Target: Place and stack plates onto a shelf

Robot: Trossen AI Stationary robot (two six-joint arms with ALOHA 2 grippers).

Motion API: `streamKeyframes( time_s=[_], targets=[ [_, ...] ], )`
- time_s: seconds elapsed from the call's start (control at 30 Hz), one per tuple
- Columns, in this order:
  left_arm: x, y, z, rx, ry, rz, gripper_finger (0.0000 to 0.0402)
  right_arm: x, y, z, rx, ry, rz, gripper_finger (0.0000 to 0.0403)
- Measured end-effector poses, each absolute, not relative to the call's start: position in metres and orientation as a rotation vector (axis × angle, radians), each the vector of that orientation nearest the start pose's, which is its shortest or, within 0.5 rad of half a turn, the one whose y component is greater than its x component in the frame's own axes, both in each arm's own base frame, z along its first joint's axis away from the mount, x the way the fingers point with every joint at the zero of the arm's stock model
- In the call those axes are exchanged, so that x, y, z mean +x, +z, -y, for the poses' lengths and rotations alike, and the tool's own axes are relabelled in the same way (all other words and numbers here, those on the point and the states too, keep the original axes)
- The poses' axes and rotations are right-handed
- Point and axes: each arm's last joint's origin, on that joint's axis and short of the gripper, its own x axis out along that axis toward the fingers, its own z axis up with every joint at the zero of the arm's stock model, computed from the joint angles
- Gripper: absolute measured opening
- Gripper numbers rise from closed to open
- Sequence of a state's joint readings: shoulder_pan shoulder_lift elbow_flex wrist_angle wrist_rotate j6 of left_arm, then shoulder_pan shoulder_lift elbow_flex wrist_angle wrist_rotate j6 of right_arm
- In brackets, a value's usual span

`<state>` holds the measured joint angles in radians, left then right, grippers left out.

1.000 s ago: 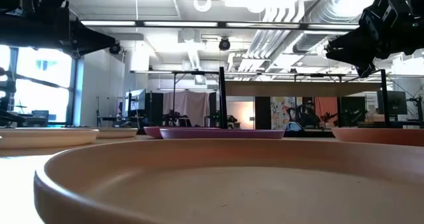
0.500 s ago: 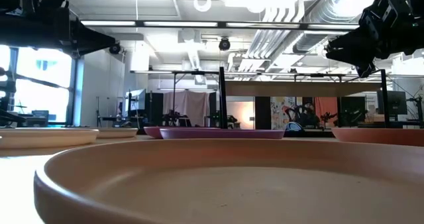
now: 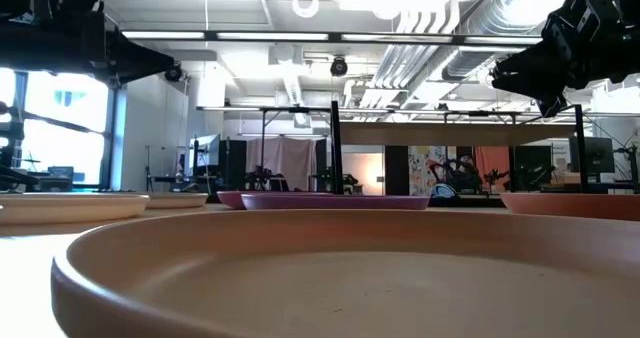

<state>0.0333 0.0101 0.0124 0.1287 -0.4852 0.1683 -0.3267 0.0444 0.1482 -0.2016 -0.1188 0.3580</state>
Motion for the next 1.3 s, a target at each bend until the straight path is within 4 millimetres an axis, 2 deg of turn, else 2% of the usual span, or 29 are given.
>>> streamKeyframes(
  time_s=[0.8, 0.9, 1.13, 1.3],
  targets=[
    [0.0929, 0.1793, -0.0166, 0.132, 0.527, 0.089, 0.0111, 0.0861, 0.1909, 0.0255, 0.378, -0.223, -0.057, 0.0142],
    [0.0929, 0.1793, -0.0165, 0.066, 0.522, 0.107, 0.0111, 0.0861, 0.1909, 0.0256, 0.378, -0.223, -0.057, 0.0142],
    [0.0929, 0.1793, -0.0165, -0.221, 0.500, 0.183, 0.0111, 0.0861, 0.1908, 0.0257, 0.325, -0.224, -0.063, 0.0142],
    [0.0929, 0.1793, -0.0164, -0.306, 0.492, 0.205, 0.0111, 0.0861, 0.1909, 0.0256, 0.300, -0.223, -0.066, 0.0142]
  ],
)
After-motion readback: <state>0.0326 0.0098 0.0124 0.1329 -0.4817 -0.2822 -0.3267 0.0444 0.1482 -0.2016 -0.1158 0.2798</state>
